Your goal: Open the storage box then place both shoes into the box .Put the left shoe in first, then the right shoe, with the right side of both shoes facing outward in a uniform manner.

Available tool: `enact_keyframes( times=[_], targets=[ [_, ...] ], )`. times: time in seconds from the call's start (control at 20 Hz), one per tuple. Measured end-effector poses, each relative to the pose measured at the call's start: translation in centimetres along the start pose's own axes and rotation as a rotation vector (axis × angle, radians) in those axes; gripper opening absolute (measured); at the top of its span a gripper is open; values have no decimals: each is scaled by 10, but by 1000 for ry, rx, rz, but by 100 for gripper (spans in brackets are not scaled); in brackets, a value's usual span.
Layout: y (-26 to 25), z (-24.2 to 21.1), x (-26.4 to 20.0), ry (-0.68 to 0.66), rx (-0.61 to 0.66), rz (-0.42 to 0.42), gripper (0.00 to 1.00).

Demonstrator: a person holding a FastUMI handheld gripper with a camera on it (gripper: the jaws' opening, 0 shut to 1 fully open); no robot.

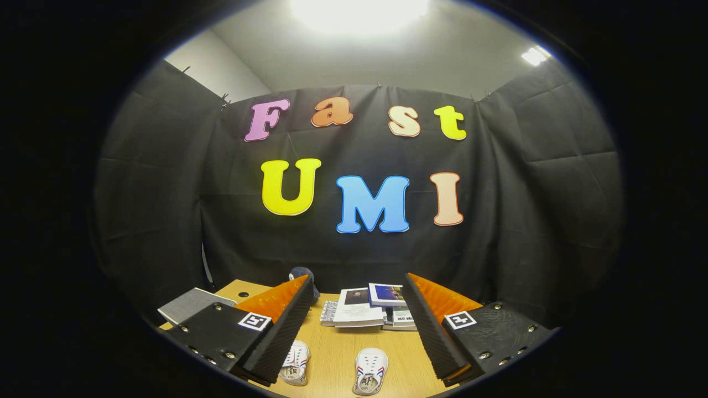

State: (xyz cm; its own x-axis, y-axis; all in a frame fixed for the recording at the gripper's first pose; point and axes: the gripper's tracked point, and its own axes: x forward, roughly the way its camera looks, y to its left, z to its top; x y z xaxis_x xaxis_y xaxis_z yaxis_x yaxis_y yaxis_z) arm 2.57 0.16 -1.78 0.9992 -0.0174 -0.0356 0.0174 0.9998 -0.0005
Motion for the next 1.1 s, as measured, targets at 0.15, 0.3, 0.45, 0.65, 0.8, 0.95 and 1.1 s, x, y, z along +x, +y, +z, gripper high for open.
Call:
enact_keyframes(
  times=[0.15, 0.3, 0.45, 0.65, 0.8, 0.95, 1.1],
  targets=[
    [-2, -10, 14, 22, 24, 1, 98],
    [-4, -22, 28, 46, 31, 4, 98],
    [6, -40, 42, 79, 40, 48, 98],
    [28, -78, 60, 162, 44, 145, 98],
    [53, -92, 71, 203, 103, 227, 99],
    [80, -108, 82, 258, 182, 308, 99],
    [108, -121, 94, 307, 251, 392, 100]
  ],
)
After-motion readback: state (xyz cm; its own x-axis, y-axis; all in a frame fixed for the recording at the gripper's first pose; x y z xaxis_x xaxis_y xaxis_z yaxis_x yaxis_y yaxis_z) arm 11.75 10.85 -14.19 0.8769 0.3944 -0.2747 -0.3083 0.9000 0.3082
